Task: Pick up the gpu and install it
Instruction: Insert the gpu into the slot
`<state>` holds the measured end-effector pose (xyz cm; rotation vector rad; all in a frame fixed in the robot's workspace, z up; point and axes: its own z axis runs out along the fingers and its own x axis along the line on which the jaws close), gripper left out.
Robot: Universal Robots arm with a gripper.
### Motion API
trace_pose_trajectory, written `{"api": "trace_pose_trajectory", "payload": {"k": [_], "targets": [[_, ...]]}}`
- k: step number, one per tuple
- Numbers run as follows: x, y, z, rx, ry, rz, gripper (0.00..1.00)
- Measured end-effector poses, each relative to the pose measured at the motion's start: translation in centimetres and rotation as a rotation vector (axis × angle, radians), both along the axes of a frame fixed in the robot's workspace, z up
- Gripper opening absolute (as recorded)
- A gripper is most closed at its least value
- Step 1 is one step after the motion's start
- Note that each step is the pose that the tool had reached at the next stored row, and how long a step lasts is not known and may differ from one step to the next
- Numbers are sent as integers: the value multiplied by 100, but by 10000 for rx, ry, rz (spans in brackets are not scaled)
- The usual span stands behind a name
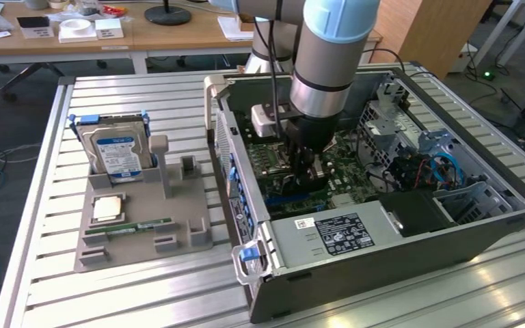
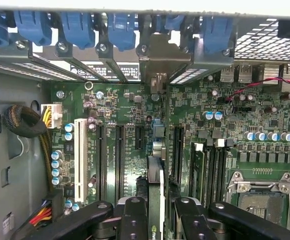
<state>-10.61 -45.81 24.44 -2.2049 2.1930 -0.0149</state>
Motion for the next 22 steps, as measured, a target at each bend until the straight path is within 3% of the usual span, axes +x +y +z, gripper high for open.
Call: {"api": "trace_pose_trajectory", "payload": {"k": [4,10,12,16,19,22], "targets": [[1,2,-23,17,-36,-1,26],[1,1,-18,12,-31,0,26],[2,4,1,34,-43,0,26],[1,2,30,-5,-34,0,26],[1,-3,32,-95,-30,1,26],[1,-4,17,-97,-41,0,26]]}}
